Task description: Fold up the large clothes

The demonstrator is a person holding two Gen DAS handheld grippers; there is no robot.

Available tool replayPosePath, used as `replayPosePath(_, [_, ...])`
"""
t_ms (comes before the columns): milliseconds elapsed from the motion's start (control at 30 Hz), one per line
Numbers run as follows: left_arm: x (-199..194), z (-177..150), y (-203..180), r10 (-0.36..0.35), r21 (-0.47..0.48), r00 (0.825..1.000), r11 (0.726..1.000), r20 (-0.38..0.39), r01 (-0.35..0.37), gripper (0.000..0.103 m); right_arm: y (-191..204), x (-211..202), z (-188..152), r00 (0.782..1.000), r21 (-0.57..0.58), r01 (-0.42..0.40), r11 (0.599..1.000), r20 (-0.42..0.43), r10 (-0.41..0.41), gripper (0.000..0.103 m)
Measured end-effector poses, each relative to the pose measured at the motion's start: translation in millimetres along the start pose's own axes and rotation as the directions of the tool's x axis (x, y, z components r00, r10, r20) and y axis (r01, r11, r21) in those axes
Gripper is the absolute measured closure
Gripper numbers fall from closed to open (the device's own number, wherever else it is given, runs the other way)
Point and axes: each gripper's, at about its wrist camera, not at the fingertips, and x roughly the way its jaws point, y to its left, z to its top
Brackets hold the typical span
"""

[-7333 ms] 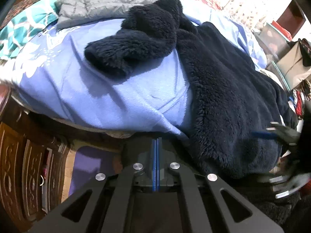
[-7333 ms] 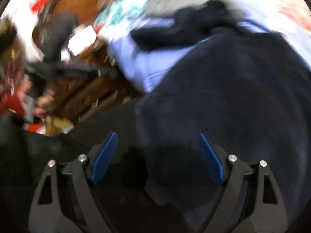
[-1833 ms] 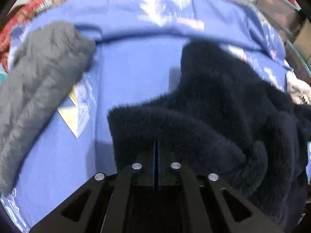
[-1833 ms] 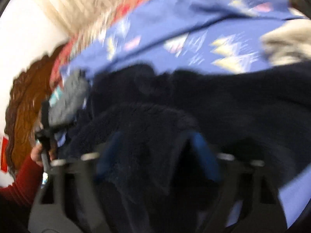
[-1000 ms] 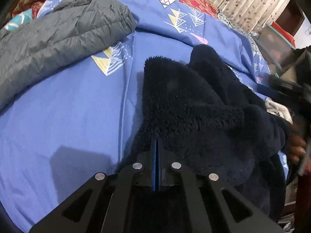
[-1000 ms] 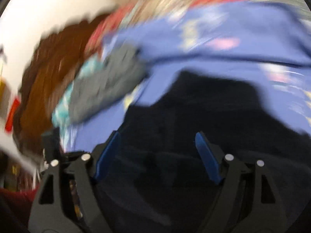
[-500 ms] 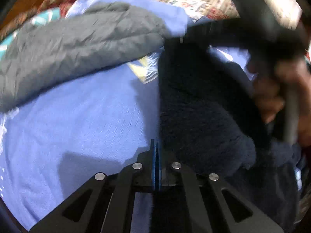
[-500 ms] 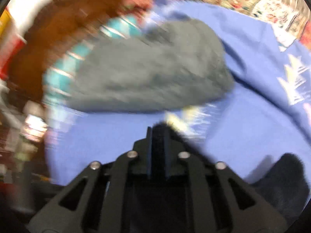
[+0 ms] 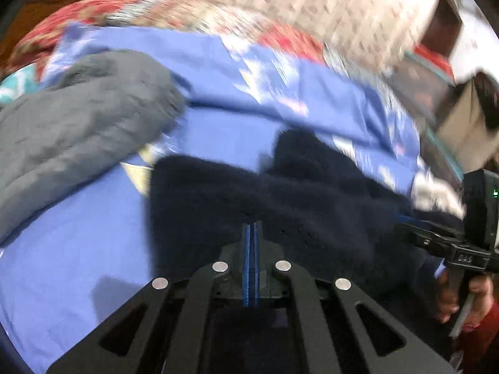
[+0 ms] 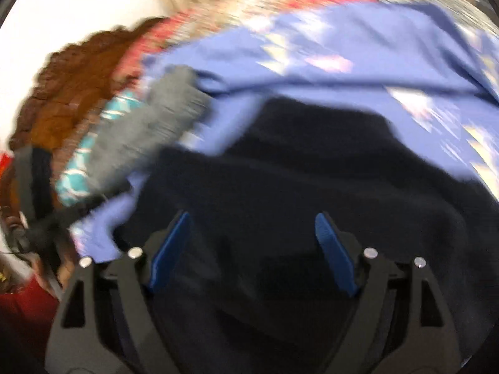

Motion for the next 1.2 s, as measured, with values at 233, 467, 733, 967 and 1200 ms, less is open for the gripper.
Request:
replayPosePath(233, [62,-49,-21,0.184,0.192,0.976,0.968,-0.116,-0.16,0.078,-105,2,-29,1.0,0.33,0.011,0.944,0.019,-0.018,0.039])
replayPosePath(467, [33,-37,-31,0.264,0.16,0.955,0.957,-0.134,-0.242,0.077,-156,-153,-83,0.919,0.376,-0.136,0.917,0.394,-0.026,0.03])
replayPosePath(733, [-13,-44,-64,0.277,0.182,0.959,0.947,-0.056,-0.263,0.077,-327,-280,-237,0.792,0.792,-0.143,0.594,0.451,-0.411,0.024])
replayPosePath(967, [-18,-65,-87,0.204,0.214,0.971,0.961,-0.127,-0.174,0.077,-390,-290,-274,0.756,0.853,-0.194,0.484,0.444,-0.48,0.024])
replayPosePath(1200, [-30,-65,-98,0.201,0.232,0.972,0.958,-0.124,-0.169,0.077,-378,-294,-248,0.732,0.806,-0.149,0.573,0.48,-0.485,0.09])
